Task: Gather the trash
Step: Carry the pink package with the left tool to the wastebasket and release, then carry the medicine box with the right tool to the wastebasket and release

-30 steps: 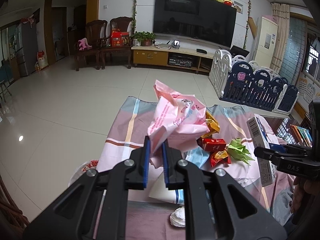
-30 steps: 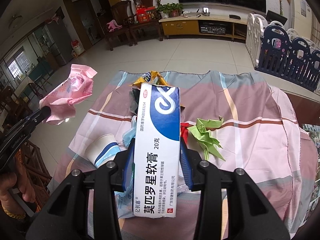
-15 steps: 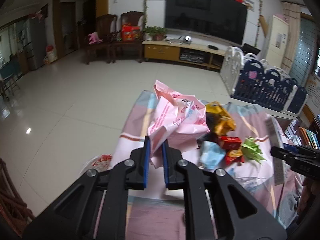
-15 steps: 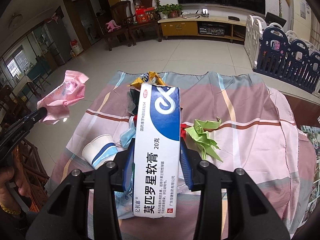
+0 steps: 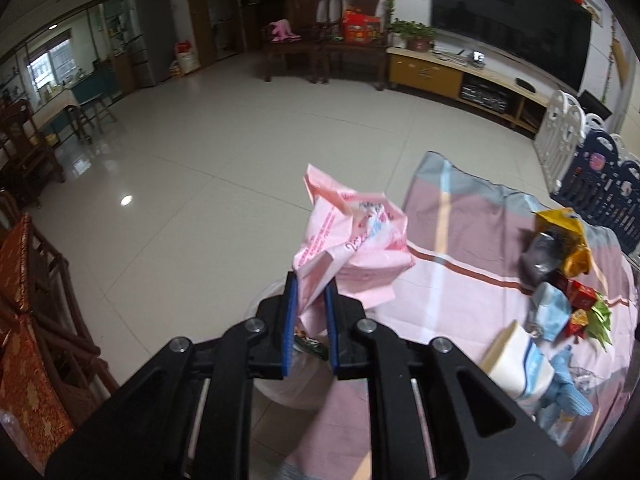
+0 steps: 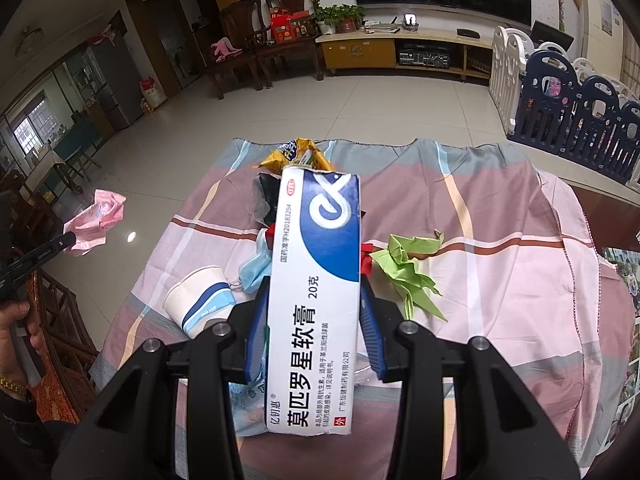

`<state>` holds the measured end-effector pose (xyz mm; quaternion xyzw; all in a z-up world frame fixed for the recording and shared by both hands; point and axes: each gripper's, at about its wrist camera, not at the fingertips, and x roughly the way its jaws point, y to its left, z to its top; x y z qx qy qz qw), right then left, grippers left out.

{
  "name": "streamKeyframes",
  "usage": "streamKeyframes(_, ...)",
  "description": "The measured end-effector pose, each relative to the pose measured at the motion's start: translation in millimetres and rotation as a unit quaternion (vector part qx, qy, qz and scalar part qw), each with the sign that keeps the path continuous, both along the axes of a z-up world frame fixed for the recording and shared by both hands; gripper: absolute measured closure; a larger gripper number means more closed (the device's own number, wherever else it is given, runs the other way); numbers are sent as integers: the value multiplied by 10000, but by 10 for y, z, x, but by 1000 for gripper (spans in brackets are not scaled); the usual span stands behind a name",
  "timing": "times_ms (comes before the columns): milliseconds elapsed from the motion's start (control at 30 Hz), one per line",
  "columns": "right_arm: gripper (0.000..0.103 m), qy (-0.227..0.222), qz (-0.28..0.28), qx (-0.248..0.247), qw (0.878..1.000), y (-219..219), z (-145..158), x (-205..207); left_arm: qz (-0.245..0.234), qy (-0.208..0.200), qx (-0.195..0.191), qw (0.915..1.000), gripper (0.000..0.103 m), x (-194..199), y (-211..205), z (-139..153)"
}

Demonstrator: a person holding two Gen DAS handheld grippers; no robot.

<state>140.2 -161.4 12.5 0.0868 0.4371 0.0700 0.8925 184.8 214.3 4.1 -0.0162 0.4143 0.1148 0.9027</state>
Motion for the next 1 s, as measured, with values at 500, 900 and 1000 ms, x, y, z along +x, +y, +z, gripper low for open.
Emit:
streamKeyframes(500,62,-133,294,34,9995,167,-31,-6,-75,-1158,-183,9931,14,-224,-221,425)
streamKeyframes(900,62,-201,1395,26,9900,1439,-38,-91,891,-2056,-702,9720,12,-570,493,818)
streamKeyframes(1000,62,-171,1741,262,9842,1995,0,29,1125,-2075,-623,9697,12,-640,758,850)
